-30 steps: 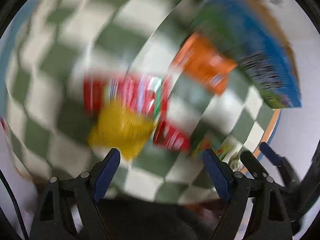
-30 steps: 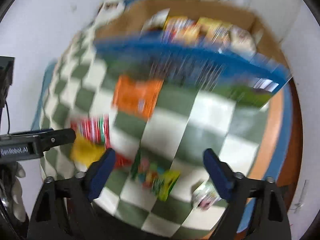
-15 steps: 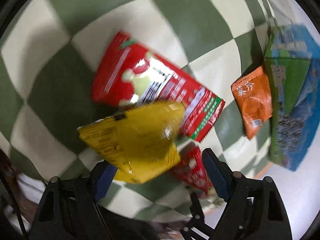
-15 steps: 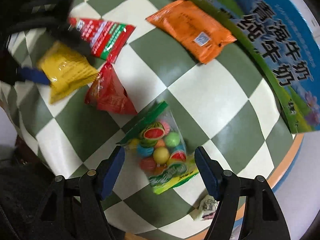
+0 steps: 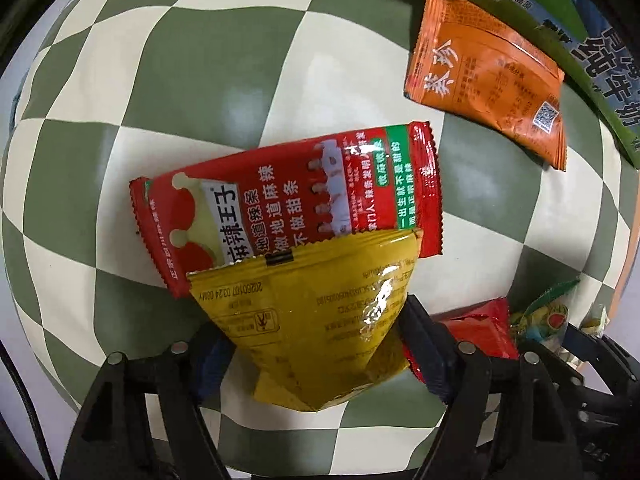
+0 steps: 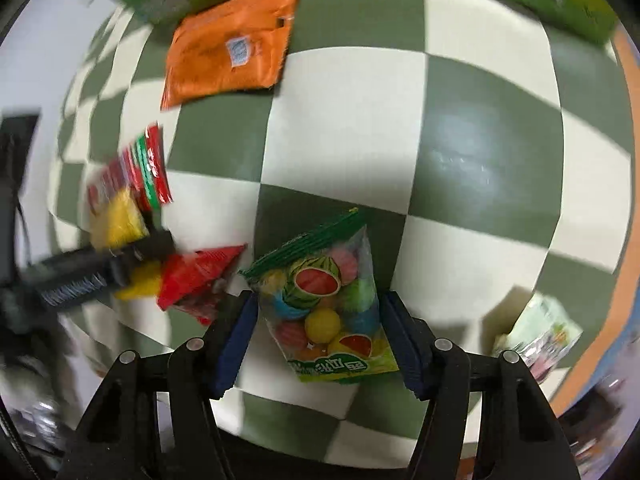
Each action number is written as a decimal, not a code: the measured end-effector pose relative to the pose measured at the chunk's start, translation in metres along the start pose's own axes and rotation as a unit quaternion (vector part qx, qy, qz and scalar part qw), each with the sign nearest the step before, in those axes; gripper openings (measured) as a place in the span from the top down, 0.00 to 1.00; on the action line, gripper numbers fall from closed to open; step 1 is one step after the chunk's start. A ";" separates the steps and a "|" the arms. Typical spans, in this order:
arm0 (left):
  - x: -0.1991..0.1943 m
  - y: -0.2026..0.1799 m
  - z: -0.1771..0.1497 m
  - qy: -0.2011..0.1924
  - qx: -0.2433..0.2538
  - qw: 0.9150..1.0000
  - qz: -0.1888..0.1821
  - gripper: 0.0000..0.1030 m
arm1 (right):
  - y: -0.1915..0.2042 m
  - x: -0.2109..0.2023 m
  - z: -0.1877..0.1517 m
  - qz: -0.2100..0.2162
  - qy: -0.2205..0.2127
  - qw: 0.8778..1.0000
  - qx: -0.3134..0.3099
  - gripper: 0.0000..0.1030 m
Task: Organize snacks
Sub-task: 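Grasp the yellow chip bag with left tool while right tool grasps watermelon candy bag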
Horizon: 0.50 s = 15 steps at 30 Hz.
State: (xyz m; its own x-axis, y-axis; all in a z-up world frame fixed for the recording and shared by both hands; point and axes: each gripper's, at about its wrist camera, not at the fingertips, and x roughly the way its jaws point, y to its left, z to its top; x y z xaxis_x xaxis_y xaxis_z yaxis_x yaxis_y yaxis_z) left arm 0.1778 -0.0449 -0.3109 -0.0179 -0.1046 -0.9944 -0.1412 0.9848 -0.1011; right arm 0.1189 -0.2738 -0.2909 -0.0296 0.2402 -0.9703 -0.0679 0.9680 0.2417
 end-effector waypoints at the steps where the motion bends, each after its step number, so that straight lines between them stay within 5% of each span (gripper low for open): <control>1: 0.001 0.000 -0.002 -0.002 -0.003 1.000 0.000 0.26 | -0.003 -0.002 -0.001 0.006 0.000 1.000 0.006 0.34; 4: -0.002 0.013 -0.016 -0.009 -0.008 1.000 0.004 0.28 | -0.004 -0.010 -0.004 -0.005 -0.002 1.000 -0.003 0.26; 9: -0.008 0.009 -0.040 -0.011 0.026 0.999 0.023 0.42 | 0.007 -0.005 -0.002 -0.023 0.006 1.000 -0.020 0.27; 11: -0.007 0.007 -0.051 -0.009 0.045 0.998 0.035 0.42 | 0.010 -0.001 -0.008 -0.043 -0.002 0.999 -0.030 0.42; 15: 0.000 0.006 -0.064 -0.006 0.047 0.998 0.038 0.41 | 0.013 0.007 -0.022 -0.035 0.008 0.999 -0.034 0.45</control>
State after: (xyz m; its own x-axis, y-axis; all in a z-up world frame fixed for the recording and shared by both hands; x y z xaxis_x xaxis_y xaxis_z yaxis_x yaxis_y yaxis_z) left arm 0.1139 -0.0479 -0.3090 -0.0140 -0.0279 -0.9995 -0.0455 0.9986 -0.0273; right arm 0.0959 -0.2610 -0.2942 -0.0380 0.1707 -0.9846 -0.1383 0.9749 0.1743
